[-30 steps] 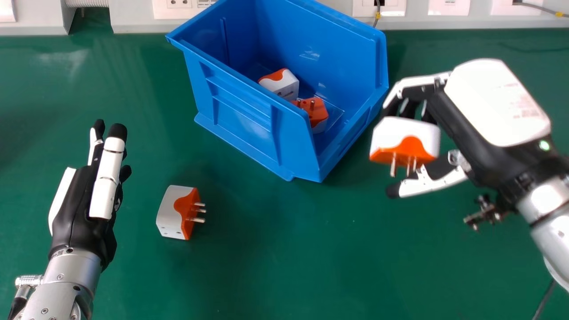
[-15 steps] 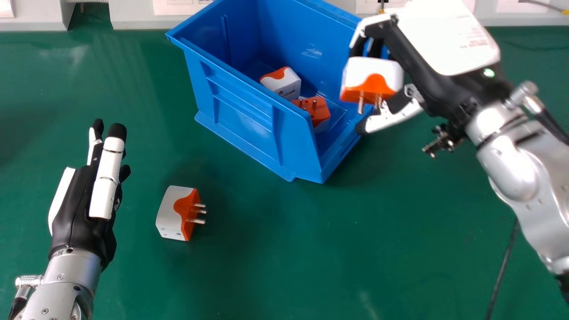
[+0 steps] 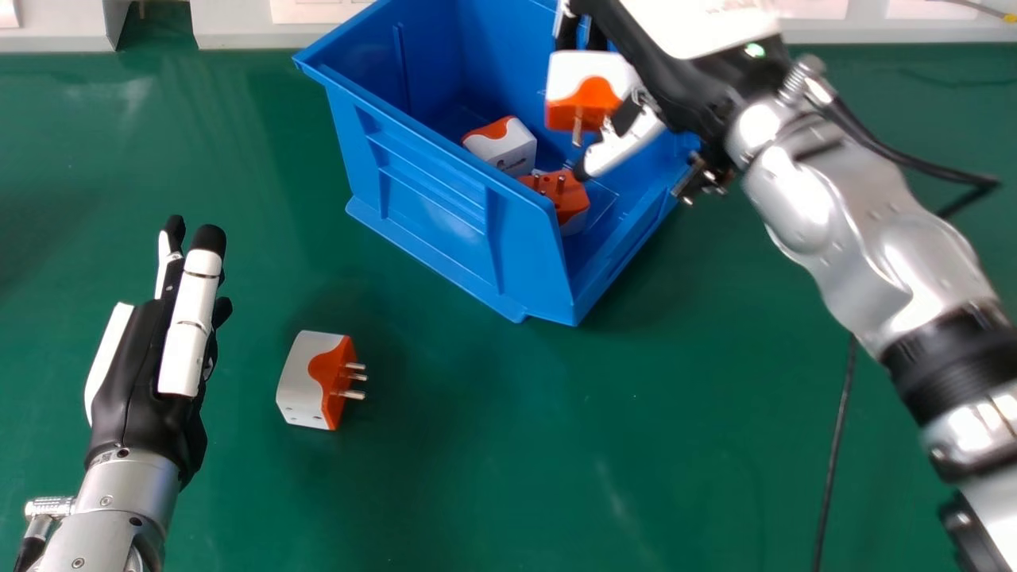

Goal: Pick all objects and put in blue box

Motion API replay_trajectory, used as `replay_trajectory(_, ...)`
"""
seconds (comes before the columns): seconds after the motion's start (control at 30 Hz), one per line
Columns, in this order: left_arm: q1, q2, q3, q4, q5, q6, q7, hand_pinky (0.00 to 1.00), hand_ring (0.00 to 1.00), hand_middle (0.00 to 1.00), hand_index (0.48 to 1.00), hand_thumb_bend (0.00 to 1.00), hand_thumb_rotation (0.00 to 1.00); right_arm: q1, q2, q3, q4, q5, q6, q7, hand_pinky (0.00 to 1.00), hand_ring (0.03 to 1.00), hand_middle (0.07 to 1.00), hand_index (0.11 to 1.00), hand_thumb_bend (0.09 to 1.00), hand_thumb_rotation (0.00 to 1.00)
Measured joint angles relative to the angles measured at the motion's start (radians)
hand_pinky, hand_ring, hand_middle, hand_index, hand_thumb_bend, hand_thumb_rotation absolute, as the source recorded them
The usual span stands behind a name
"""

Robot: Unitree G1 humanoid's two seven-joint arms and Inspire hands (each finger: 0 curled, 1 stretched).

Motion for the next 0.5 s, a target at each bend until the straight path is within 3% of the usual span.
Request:
replay_trajectory(0.23,0.005,-0.002,-0.001,0.001,0.001,-0.007,0.006,0.98,1.00,1.00,1.000,0.54,1.00,-0.178,0.072,0.090,0.247,-0.024,0.024,-0.045,0.04,0.079,0.154,0.473,0.487,0.15)
replay_trajectory(0.5,0.006,-0.007,-0.006,0.001,0.001,-0.014,0.011,0.96,1.00,1.00,1.000,0.54,0.99,-0.274,0.147,0.144,0.421,-0.023,0.047,-0.072,0.05,0.091,0.182,0.486,0.486,0.15)
